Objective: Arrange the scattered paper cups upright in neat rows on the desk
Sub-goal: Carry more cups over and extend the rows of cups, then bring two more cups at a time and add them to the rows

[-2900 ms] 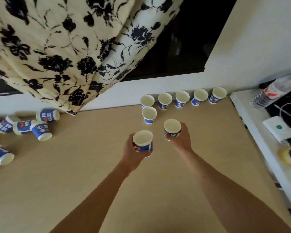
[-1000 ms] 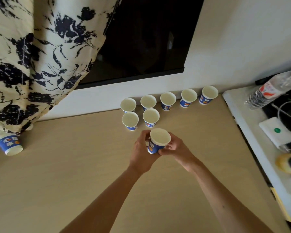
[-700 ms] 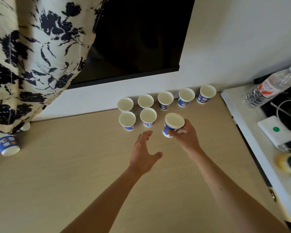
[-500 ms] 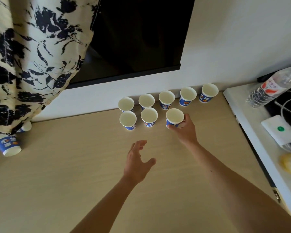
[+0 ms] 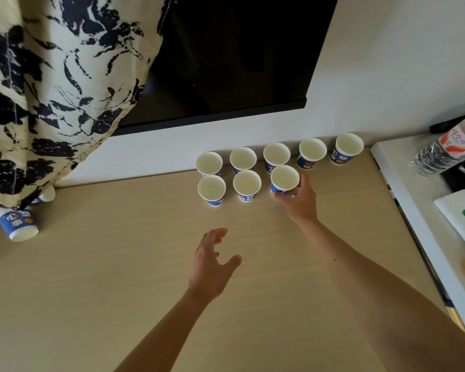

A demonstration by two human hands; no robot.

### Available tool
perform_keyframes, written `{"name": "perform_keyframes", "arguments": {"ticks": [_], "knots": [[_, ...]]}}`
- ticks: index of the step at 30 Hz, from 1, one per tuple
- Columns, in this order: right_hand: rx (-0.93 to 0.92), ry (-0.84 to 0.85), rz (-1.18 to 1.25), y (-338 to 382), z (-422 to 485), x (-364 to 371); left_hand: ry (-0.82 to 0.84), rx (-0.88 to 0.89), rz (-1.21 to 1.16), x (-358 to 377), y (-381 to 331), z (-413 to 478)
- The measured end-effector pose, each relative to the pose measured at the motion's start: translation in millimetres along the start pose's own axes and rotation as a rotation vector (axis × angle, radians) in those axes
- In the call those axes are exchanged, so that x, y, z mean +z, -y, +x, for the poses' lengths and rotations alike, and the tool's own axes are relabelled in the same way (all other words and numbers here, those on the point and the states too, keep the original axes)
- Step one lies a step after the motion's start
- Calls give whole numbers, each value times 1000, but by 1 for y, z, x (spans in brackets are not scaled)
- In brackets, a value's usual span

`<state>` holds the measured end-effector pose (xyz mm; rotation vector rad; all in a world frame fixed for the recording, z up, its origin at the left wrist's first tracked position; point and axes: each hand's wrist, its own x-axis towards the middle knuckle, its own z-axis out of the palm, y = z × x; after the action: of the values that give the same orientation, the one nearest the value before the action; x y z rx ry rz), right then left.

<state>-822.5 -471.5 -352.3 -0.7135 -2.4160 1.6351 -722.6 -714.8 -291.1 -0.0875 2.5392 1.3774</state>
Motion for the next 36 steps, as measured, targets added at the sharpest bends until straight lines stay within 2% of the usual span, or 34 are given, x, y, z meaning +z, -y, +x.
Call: {"name": "perform_keyframes", "arguments": {"ticks": [8,14,17,24,33,36], "knots": [[51,3,20,-5,-8,2,-2,-28,-10,-12,11,-2],[142,-195,1,-10,-74,15,-23,-53,-90,-28,10,-2],[101,-200,30,1,-118,36,-49,-49,-124,-44,13,-4],[28,30,56,57,-195,120,-160,-67,-158,-133,56,-26],[-62,424,16,148,-275,275,-401,-195,-179,-296,168,-85],[-74,483,-12,164,-285,298,-451,-220,-171,-324,187,-93]]}}
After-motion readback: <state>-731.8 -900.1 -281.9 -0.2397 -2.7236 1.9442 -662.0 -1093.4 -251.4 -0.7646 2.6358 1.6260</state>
